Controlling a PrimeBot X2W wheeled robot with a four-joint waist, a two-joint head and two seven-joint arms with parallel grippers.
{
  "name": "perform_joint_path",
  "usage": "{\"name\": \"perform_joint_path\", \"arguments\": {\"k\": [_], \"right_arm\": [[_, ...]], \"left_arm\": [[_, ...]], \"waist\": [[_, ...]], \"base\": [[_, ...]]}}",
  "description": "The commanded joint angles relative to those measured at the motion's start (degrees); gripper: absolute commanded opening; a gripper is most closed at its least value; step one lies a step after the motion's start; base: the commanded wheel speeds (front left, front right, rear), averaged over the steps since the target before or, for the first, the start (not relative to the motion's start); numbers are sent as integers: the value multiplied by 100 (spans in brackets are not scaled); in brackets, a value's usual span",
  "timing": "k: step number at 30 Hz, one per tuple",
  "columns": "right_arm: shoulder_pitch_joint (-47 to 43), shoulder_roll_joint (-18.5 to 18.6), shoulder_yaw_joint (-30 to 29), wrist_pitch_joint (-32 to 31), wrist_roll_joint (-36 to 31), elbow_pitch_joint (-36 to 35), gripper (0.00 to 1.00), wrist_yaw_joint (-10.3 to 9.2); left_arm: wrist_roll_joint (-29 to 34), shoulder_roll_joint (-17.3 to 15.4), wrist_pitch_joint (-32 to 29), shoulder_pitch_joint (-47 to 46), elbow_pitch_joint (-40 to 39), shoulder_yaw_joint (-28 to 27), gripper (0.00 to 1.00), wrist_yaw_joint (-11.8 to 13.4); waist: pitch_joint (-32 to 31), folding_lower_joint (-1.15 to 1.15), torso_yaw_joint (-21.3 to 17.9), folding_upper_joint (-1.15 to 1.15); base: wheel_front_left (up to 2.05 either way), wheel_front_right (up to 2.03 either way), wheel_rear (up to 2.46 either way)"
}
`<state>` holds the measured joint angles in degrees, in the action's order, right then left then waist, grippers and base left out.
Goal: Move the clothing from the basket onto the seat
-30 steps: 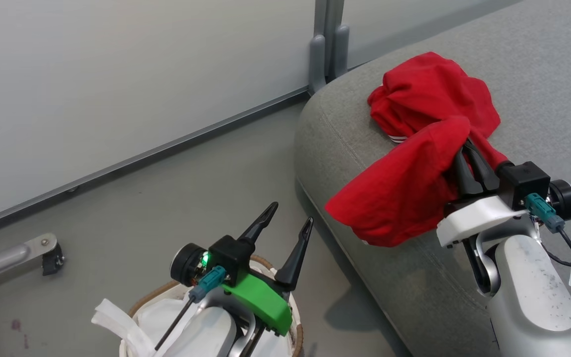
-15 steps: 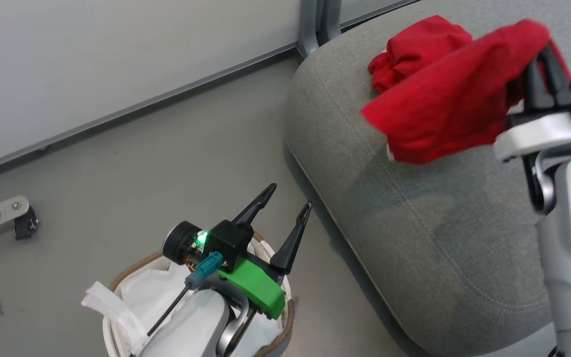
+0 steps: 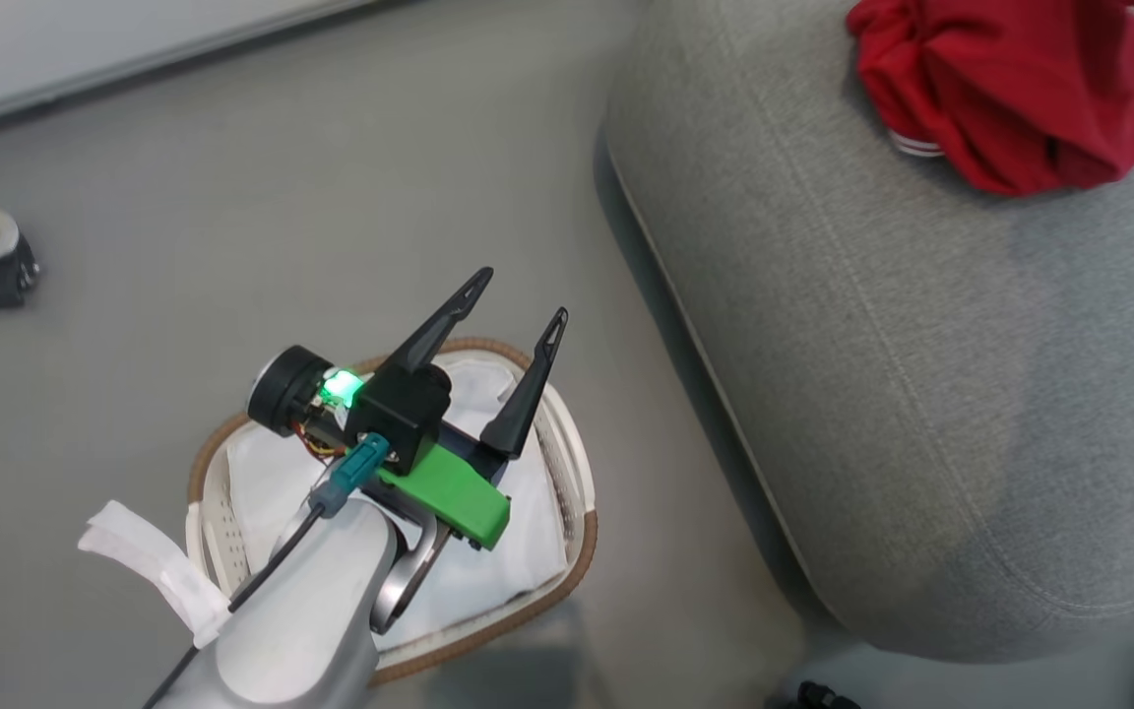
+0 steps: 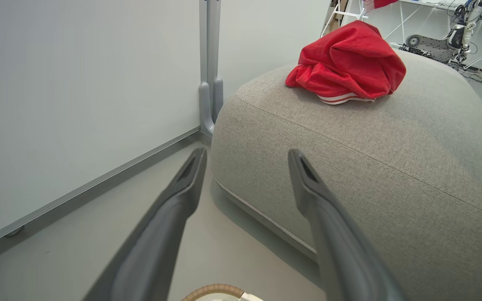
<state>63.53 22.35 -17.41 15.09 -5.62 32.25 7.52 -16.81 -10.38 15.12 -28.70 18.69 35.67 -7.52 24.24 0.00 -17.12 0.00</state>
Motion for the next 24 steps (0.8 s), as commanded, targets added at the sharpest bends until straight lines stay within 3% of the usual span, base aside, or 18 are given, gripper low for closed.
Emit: {"name": "perform_joint_path", "arguments": {"k": [1,13,22,23,24], "right_arm": [[5,-27,-34,11,-43,89,0,-6],[-1185,-657,-296,11,-262,808,0,-7],[-1610,-853,-343,11,-309,790,0,-6],[-1658,-858,-345,11,-311,755,11,-6],[-1708,-859,-327,11,-330,724,41,-7]], "left_arm": [[81,-77,4,-136,-53,-31,100,15],[186,-199,4,-221,-164,-154,100,56],[107,-158,4,-123,-55,-204,100,64],[103,-144,4,-93,-39,-214,100,64],[93,-133,4,-68,-30,-221,100,63]], "waist": [[645,0,255,0],[969,0,214,0],[769,0,138,0],[723,0,132,0],[681,0,130,0]], "base": [[0,0,0],[0,0,0],[0,0,0],[0,0,0],[0,0,0]]}}
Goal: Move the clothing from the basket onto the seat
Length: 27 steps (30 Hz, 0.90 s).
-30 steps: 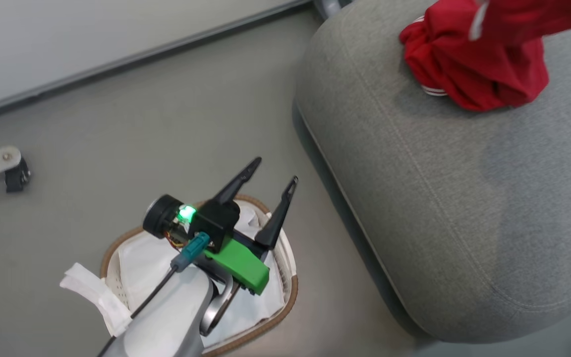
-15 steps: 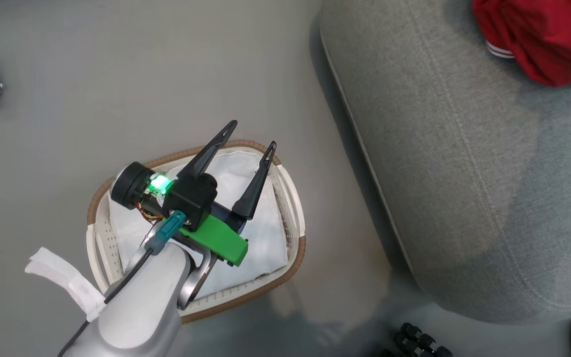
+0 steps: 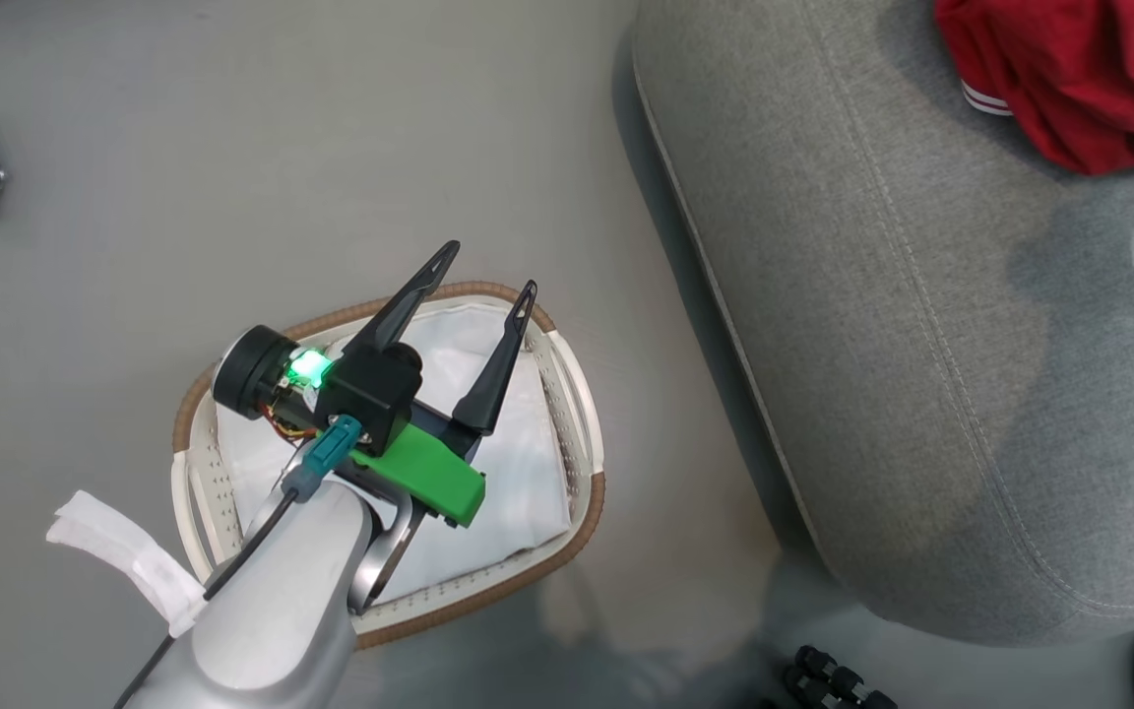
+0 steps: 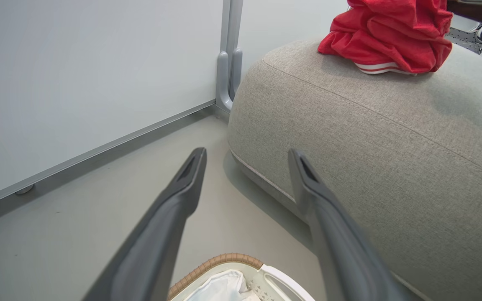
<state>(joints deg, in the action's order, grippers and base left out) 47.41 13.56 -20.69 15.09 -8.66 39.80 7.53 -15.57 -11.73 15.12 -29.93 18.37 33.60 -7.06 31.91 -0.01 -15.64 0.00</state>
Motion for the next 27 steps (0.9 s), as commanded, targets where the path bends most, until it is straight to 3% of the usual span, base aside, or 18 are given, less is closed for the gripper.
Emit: {"name": "perform_joint_path", "arguments": {"k": [1,2,14,20,27], "right_arm": [[-180,5,26,11,-42,-66,81,-7],[-249,-4,40,11,-47,-100,100,-7],[-1070,78,292,11,-49,-428,100,-7],[-1076,56,485,11,-17,-682,100,-7],[-1247,-271,738,11,186,-1021,100,-7]], "left_arm": [[-39,16,4,82,-5,-35,100,16],[-48,29,4,107,-17,-57,100,16],[-242,331,4,530,-39,-640,100,3],[-341,544,4,851,22,-1087,100,-18],[-269,727,4,1248,125,-1651,100,11]], "waist": [[-145,1,-23,0],[-193,1,-26,0],[-1165,1,140,0],[-1738,1,439,0],[-2247,1,928,0]], "base": [[0,0,0],[0,0,0],[0,0,0],[0,0,0],[0,0,0]]}}
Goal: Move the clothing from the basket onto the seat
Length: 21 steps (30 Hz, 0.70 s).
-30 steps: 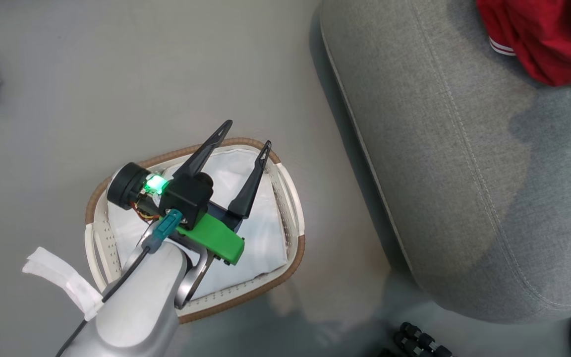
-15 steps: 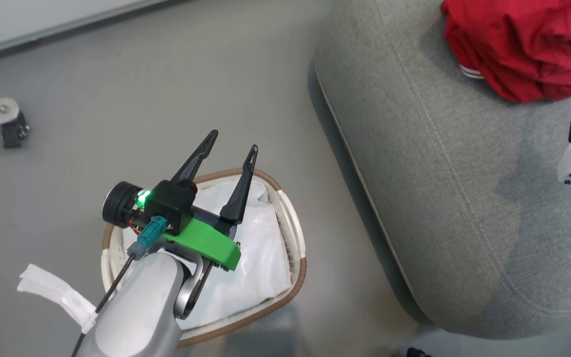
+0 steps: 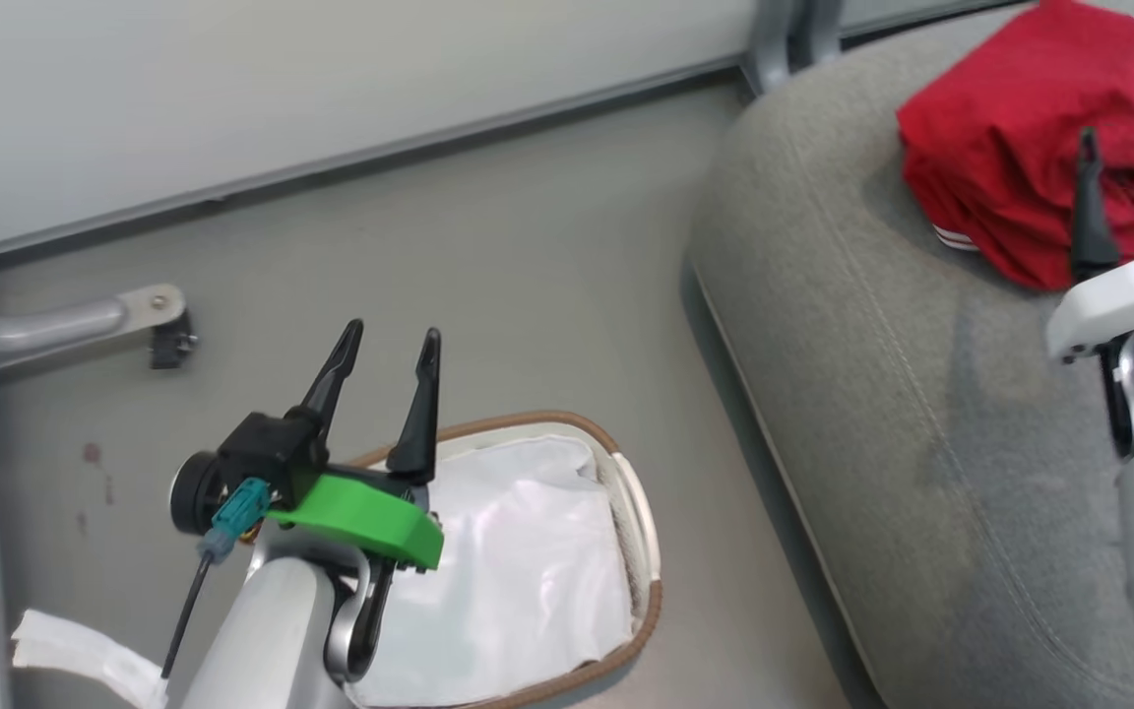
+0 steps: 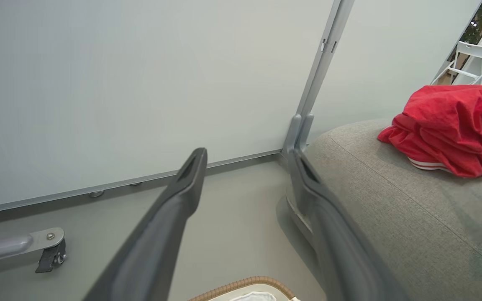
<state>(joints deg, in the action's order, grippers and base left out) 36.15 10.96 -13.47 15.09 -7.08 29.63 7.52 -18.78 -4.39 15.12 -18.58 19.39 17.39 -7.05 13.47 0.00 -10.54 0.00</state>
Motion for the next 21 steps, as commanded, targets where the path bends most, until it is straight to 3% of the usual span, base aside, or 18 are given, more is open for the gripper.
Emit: {"name": "perform_joint_path", "arguments": {"k": [1,13,21], "right_arm": [[-162,-64,29,11,85,-39,100,-6],[-1229,-746,301,11,549,-437,100,-6],[-2215,-790,974,11,1447,-725,100,-6]], "left_arm": [[62,16,4,170,30,-99,100,24],[243,118,4,887,-81,-955,100,183],[183,146,4,1407,-166,-1243,100,150]], "waist": [[-468,0,508,0],[-803,0,1161,0],[-985,0,1315,0]], "base": [[0,0,0],[0,0,0],[0,0,0]]}}
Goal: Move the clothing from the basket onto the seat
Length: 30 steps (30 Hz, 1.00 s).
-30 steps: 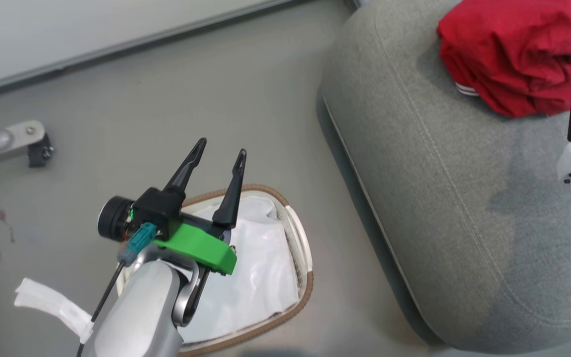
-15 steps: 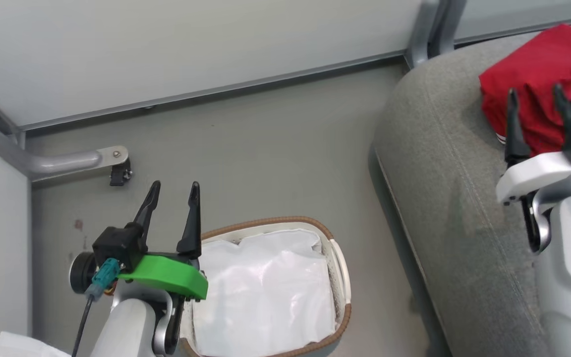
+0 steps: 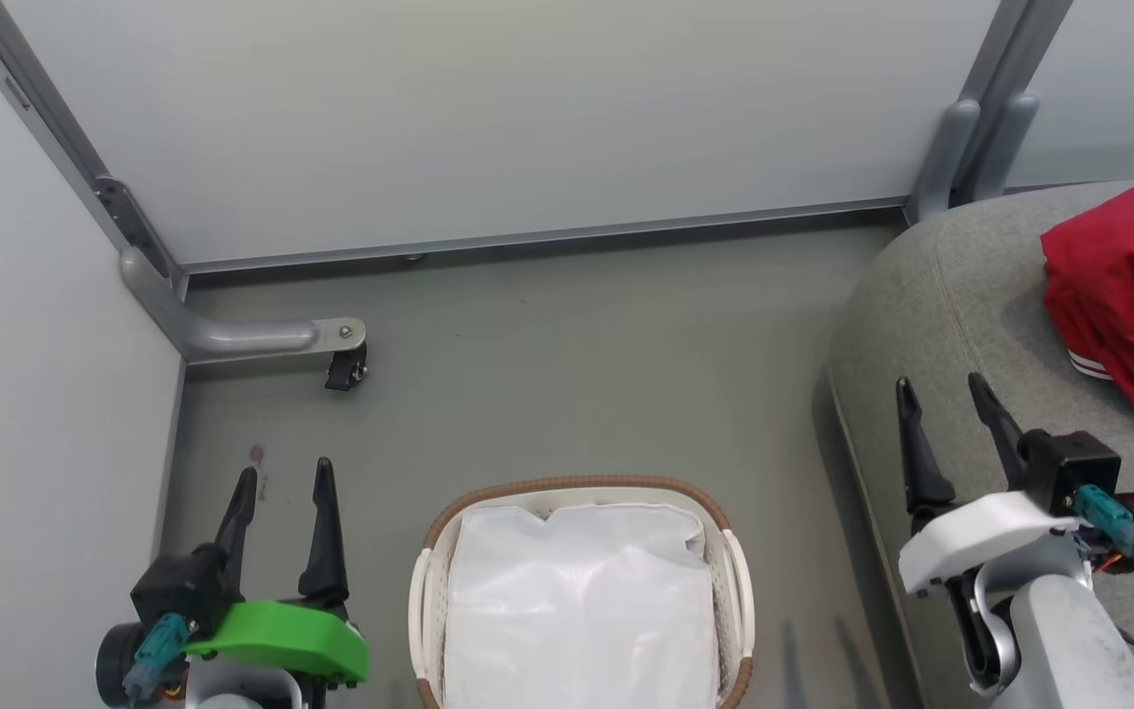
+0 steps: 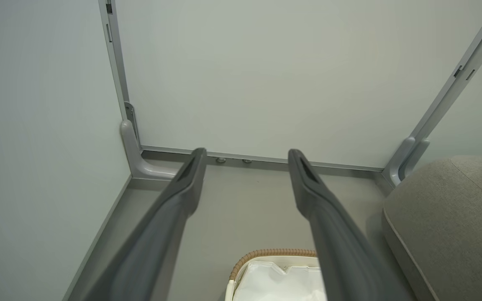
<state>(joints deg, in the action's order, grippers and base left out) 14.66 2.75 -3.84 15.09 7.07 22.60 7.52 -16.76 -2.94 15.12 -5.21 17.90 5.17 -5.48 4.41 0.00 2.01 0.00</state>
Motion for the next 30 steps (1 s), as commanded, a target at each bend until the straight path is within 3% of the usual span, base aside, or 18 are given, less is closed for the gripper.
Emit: {"name": "perform_joint_path", "arguments": {"k": [1,28,29,30], "right_arm": [[-159,29,82,11,106,-56,100,-6],[-523,25,354,11,324,-145,100,-6],[-472,-19,378,-3,309,-96,0,1],[-471,-33,365,-19,340,-53,0,1]], "left_arm": [[-48,3,4,144,-30,-24,100,-8],[-133,2,4,244,-33,85,100,-44],[-132,9,-2,319,6,79,0,-17],[-162,10,-12,328,41,74,0,-17]], "waist": [[-97,0,62,0],[-210,0,23,0],[-210,0,23,0],[-211,0,23,0]], "base": [[0,0,0],[0,0,0],[0,0,0],[0,0,0]]}}
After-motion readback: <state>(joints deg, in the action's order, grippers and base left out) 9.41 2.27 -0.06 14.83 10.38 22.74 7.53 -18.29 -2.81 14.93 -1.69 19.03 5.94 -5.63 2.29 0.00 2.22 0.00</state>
